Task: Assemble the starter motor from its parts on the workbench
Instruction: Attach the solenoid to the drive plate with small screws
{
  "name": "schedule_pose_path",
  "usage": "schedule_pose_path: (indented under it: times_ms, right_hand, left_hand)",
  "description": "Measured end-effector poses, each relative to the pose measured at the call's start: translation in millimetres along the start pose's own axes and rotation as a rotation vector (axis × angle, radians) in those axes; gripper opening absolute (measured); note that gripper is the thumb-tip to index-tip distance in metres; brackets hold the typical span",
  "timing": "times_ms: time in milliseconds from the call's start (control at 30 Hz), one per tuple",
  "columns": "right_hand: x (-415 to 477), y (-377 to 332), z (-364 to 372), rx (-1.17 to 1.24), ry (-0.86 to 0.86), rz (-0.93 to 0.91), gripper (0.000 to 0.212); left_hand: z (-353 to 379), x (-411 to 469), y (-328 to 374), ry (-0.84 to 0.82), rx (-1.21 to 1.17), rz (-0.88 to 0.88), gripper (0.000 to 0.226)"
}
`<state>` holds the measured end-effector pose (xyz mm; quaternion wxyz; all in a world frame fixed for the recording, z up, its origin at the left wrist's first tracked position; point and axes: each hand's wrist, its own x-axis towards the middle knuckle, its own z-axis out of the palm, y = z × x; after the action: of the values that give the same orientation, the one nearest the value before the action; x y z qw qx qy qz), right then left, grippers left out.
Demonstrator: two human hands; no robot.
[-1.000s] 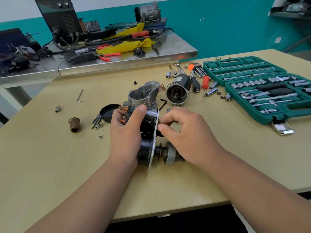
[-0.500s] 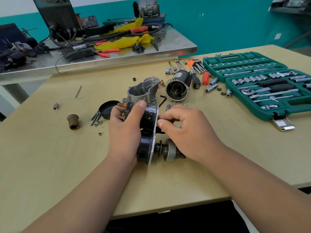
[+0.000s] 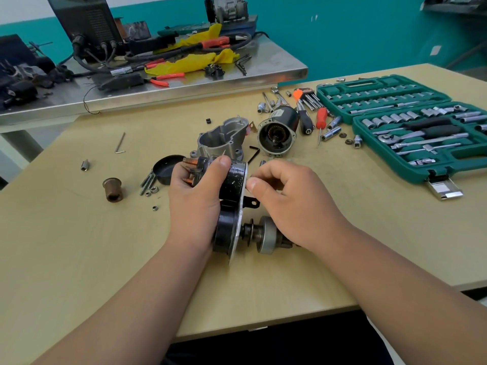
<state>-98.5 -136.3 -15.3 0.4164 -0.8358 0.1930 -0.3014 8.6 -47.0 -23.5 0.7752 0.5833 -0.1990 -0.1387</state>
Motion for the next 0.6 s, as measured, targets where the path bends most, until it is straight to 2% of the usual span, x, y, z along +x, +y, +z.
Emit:
schedule_pose_path:
  times_ms: [333, 600]
  right_hand:
    - [-1.0, -2.6, -3.7, -0.082, -0.003, -0.076, 0.011]
    - [-0.5, -2.7, -4.7, -0.126, -0.034, -0.052, 0.006]
  left_hand:
    - [-0.3, 0.9, -1.6, -0.009, -0.012, 0.008, 0.037]
    - [-0.4, 0.3, -1.8, -0.013, -0.029, 0.012, 0.036]
